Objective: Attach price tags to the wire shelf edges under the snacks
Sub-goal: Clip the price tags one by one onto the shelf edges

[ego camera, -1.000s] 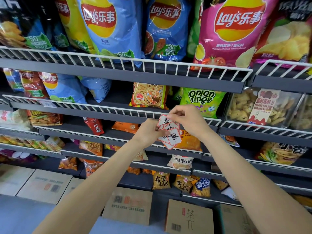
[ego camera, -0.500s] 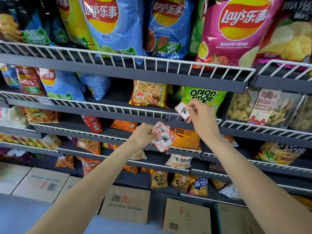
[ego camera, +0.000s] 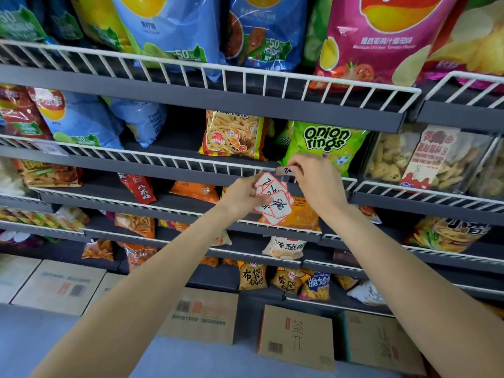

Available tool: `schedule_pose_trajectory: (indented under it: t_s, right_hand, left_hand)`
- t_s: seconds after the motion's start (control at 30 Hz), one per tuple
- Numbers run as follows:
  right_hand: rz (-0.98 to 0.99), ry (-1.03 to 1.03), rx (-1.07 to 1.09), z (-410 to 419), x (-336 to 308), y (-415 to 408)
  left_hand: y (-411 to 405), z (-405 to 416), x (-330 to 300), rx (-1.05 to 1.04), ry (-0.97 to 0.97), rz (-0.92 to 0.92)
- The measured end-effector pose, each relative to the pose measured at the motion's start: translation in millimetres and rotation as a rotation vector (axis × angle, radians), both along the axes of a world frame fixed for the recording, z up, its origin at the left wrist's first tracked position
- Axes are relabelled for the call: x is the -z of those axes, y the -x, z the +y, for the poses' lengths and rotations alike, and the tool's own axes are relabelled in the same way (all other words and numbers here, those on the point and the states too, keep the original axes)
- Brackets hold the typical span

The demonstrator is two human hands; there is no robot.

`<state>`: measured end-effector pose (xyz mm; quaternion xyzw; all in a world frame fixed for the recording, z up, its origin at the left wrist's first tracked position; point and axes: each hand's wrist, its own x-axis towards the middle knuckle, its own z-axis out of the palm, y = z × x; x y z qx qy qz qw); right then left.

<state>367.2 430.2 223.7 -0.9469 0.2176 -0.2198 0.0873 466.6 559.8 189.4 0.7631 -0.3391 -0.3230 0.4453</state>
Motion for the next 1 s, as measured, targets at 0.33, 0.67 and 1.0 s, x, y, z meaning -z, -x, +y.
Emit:
schedule_pose_trajectory:
  t_s: [0.33,0.67,1.0]
  right_hand:
    - [-0.018,0.078,0.049,-2.0,2.1,-5.7]
    - [0.044,0.162,0.070,-2.8,0.9,-7.9]
    - [0.057,0.199,0.096,-2.3,3.7,-12.6]
  left_hand:
    - [9.6,-5.9,0.0,-0.071,0.057,0.039]
    - [-1.9,1.3,-1.3,-0.033,0.021,0.027]
    - [-6.8,7.7,-2.0,-0.025,0.025,0.141]
